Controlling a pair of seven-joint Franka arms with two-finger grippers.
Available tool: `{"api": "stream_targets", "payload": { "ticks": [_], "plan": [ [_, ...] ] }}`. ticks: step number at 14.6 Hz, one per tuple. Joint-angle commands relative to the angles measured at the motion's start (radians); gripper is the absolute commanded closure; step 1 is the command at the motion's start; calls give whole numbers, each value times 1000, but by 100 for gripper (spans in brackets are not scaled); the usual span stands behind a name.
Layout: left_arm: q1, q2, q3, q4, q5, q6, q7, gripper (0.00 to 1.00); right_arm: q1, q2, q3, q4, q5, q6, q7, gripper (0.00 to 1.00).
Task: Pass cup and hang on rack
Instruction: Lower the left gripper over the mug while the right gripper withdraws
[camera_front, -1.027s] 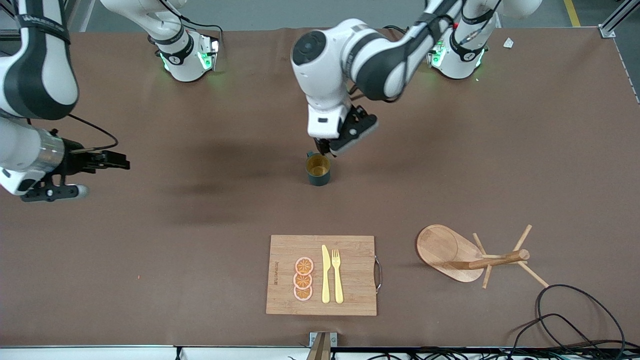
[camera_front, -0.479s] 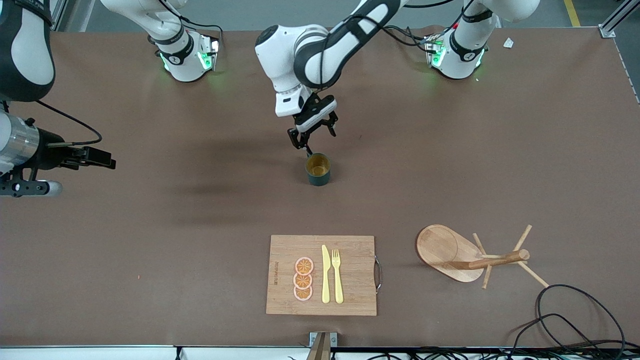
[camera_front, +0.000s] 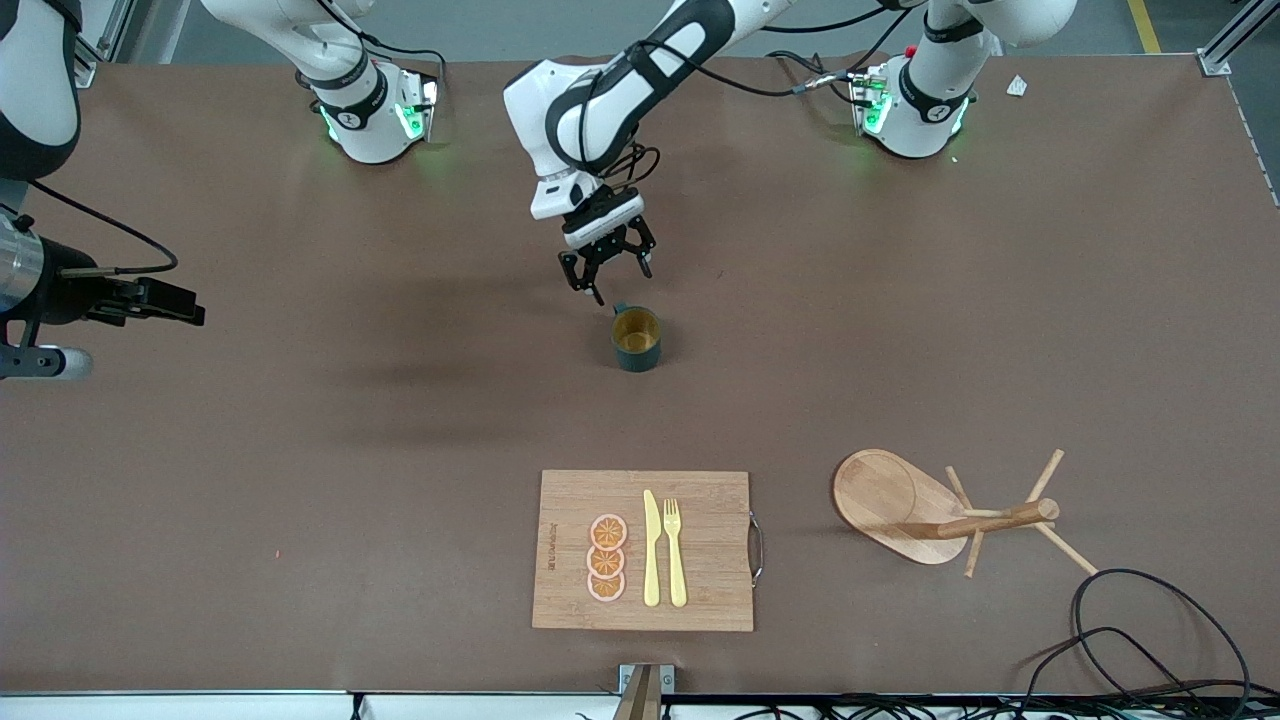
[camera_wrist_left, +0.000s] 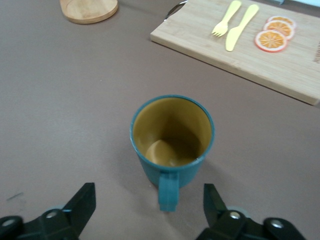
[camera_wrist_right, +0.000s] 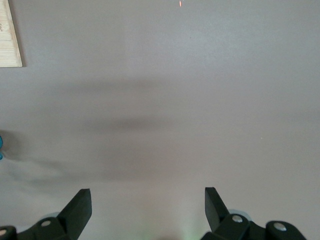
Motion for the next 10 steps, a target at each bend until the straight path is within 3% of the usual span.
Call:
{"api": "stream_targets", "payload": {
  "ticks": [1,6,10],
  "plan": [
    [-17,29,7,11,72,1,-46,9,-13,-7,13,2,-16,-14,20,0],
    [-27,86,7,13,132,1,-90,12,-21,-7,12,1,-17,-14,20,0],
    [-24,104,8,19,134,4,-89,27,-39,-5,12,4,-14,-11,22,0]
  ]
}}
